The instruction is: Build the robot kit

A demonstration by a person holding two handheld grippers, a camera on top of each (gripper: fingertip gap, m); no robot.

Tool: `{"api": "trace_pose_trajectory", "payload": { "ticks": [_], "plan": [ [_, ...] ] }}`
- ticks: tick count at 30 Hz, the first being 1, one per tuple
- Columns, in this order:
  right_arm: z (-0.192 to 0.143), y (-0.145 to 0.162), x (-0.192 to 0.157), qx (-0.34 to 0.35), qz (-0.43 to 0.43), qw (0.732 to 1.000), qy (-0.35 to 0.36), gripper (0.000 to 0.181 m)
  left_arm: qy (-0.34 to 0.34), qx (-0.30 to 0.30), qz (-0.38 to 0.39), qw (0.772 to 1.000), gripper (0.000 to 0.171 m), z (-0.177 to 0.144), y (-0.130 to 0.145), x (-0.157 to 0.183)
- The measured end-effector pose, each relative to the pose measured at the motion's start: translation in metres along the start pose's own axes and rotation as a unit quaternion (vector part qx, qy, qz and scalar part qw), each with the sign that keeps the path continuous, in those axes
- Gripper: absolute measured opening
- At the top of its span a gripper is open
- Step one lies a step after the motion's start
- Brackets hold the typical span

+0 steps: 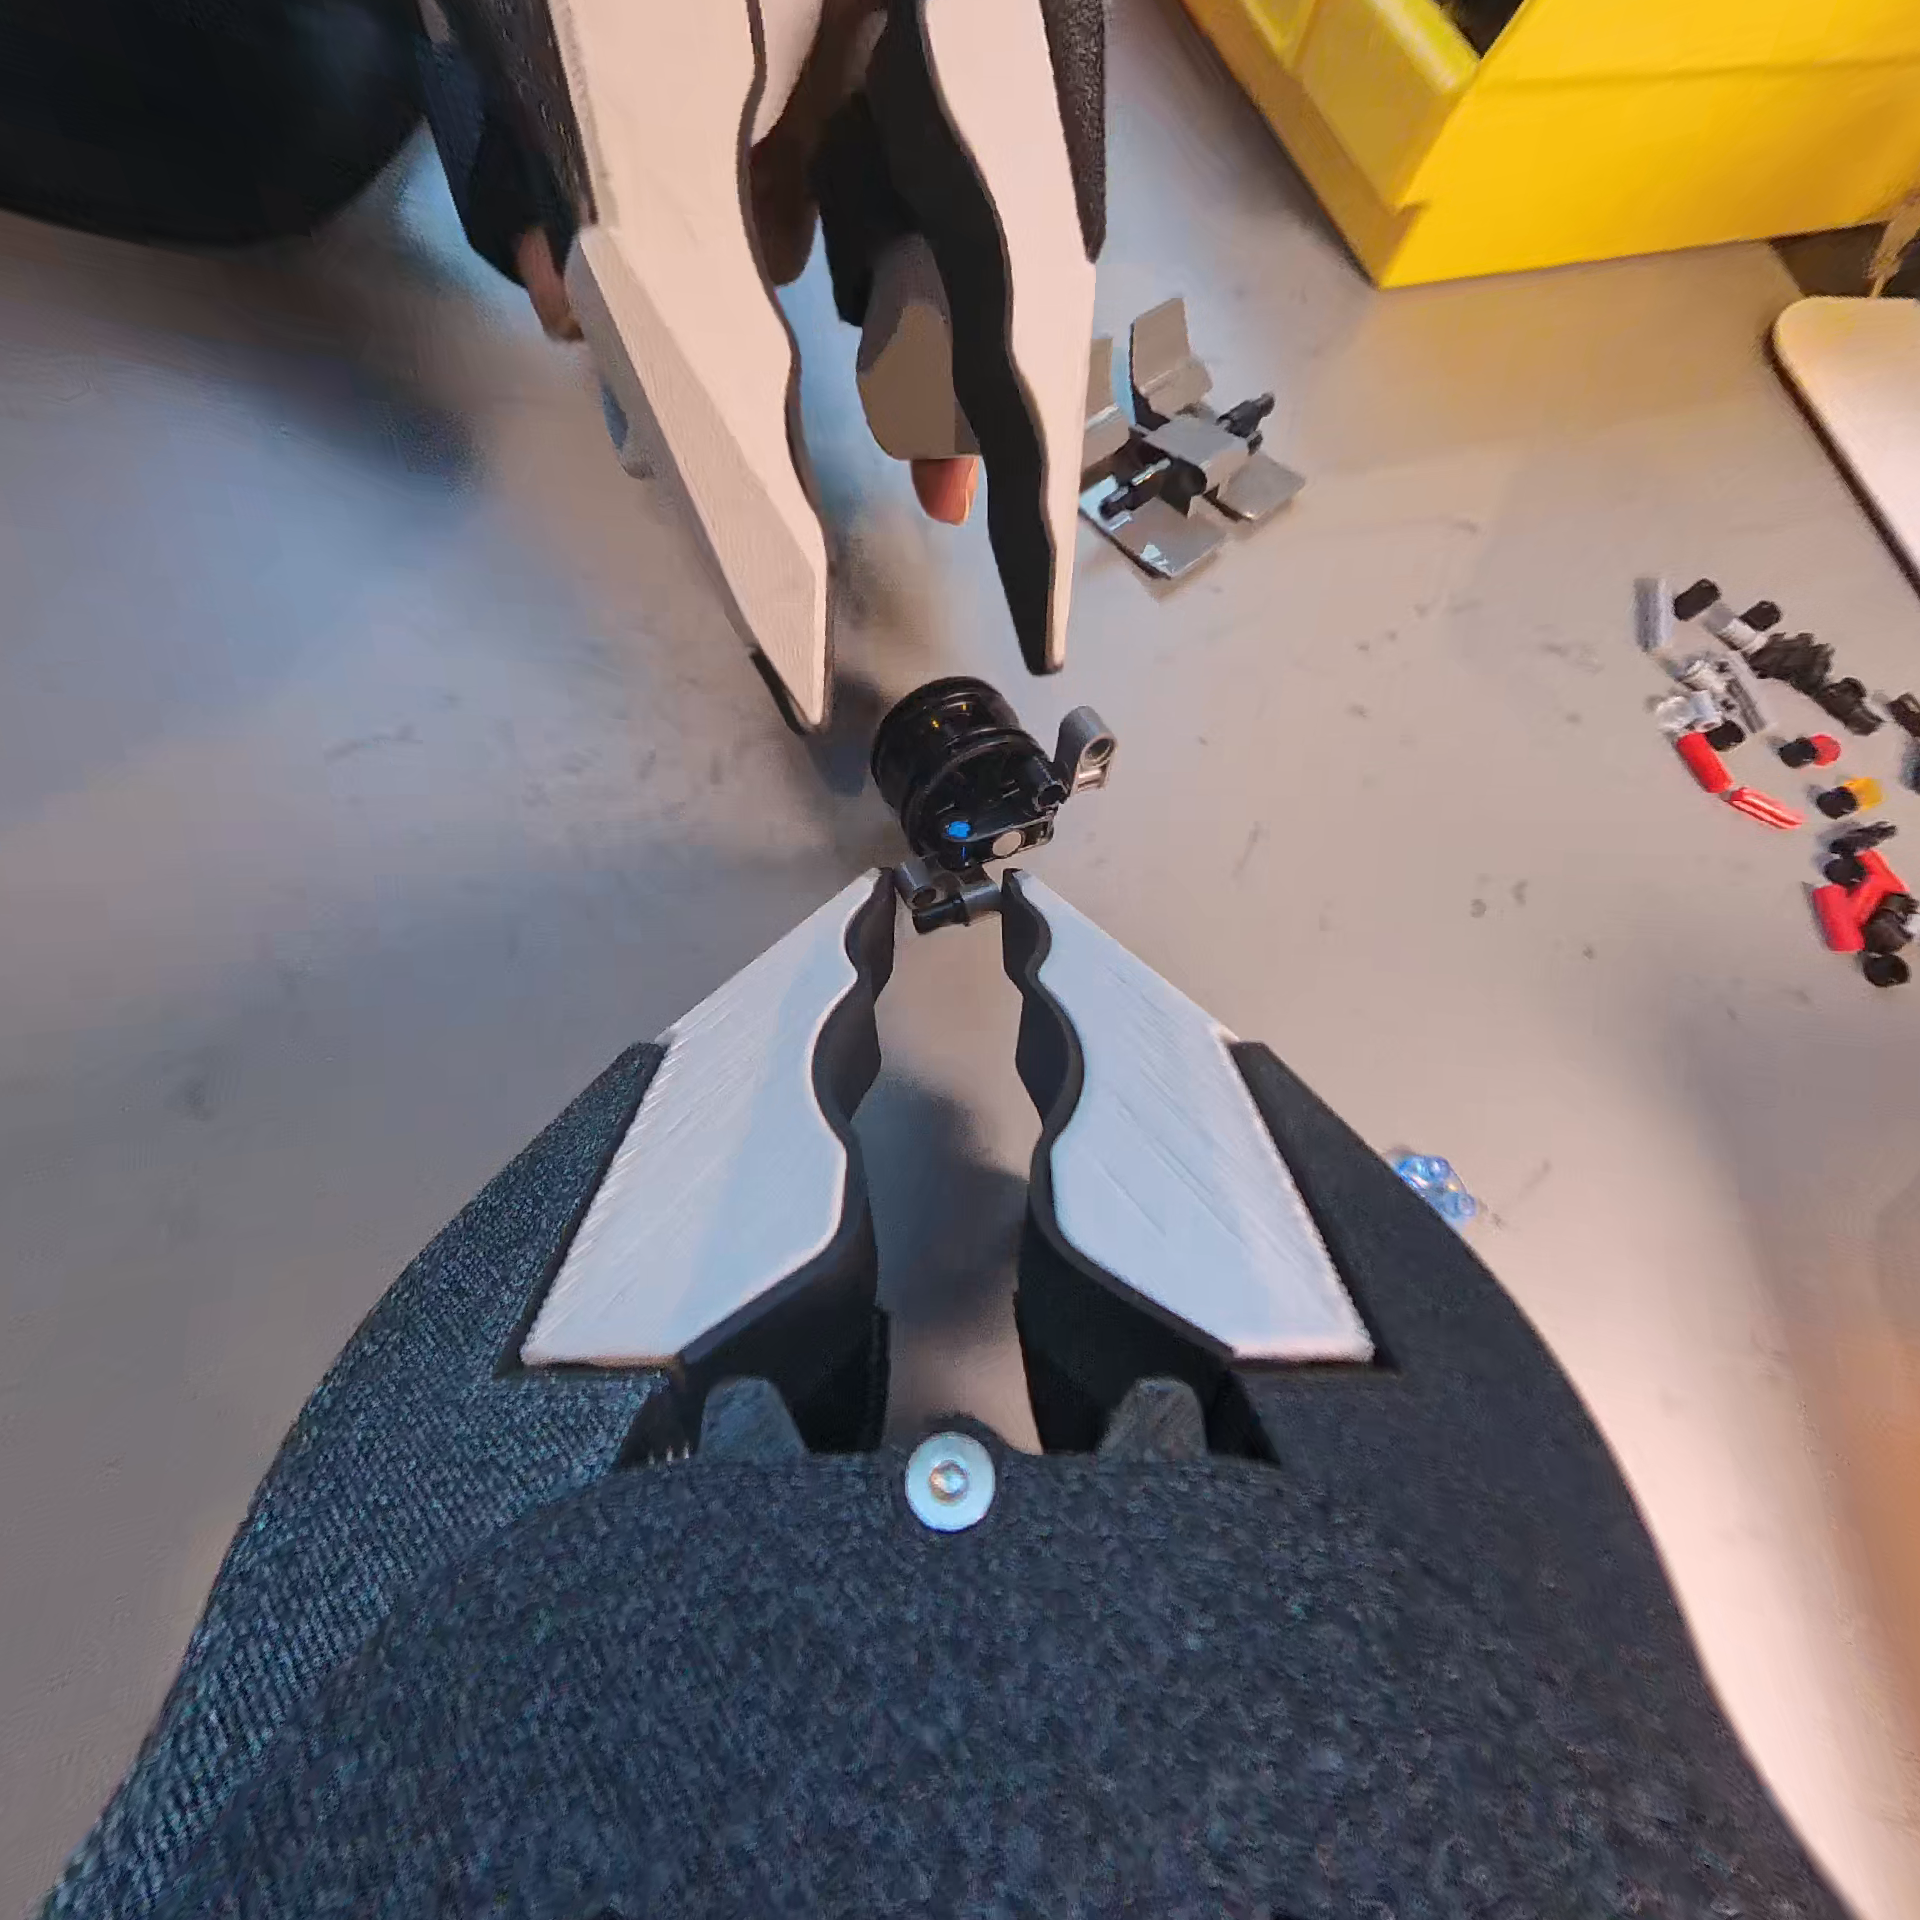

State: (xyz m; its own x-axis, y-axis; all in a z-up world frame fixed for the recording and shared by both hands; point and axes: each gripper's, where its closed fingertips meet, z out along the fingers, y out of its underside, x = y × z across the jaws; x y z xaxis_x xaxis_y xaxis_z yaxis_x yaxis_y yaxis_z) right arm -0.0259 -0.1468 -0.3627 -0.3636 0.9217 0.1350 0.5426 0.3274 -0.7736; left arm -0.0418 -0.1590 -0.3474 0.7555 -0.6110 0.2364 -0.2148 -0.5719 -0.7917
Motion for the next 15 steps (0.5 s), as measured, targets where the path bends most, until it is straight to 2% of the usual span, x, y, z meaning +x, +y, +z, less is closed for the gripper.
{"api": "trace_pose_trajectory", "payload": {
  "ticks": [4,5,6,8,11,15],
  "plan": [
    [0.006,0.006,0.000,-0.050,0.007,0.999,-0.021,0.020,-0.031,-0.044,0.050,0.997,0.044,0.016,0.012,0.000],
    [0.007,0.007,0.000,-0.061,0.005,0.998,-0.024,0.021,-0.049,-0.055,0.071,0.995,0.039,0.019,0.014,-0.003],
    [0.008,0.007,0.001,-0.066,0.004,0.998,-0.025,0.024,-0.062,-0.062,0.089,0.992,0.032,0.021,0.015,-0.005],
    [0.005,0.009,0.003,-0.070,0.007,0.997,-0.028,0.038,-0.069,-0.068,0.105,0.990,0.032,0.023,0.017,-0.005],
    [-0.012,0.011,0.004,-0.051,0.022,0.998,-0.042,0.051,-0.064,-0.067,0.101,0.991,0.032,0.021,0.020,-0.005],
    [-0.054,0.011,0.016,0.007,0.048,0.998,-0.046,0.060,-0.050,-0.059,0.087,0.993,0.045,0.012,0.023,-0.006]
  ]
}}
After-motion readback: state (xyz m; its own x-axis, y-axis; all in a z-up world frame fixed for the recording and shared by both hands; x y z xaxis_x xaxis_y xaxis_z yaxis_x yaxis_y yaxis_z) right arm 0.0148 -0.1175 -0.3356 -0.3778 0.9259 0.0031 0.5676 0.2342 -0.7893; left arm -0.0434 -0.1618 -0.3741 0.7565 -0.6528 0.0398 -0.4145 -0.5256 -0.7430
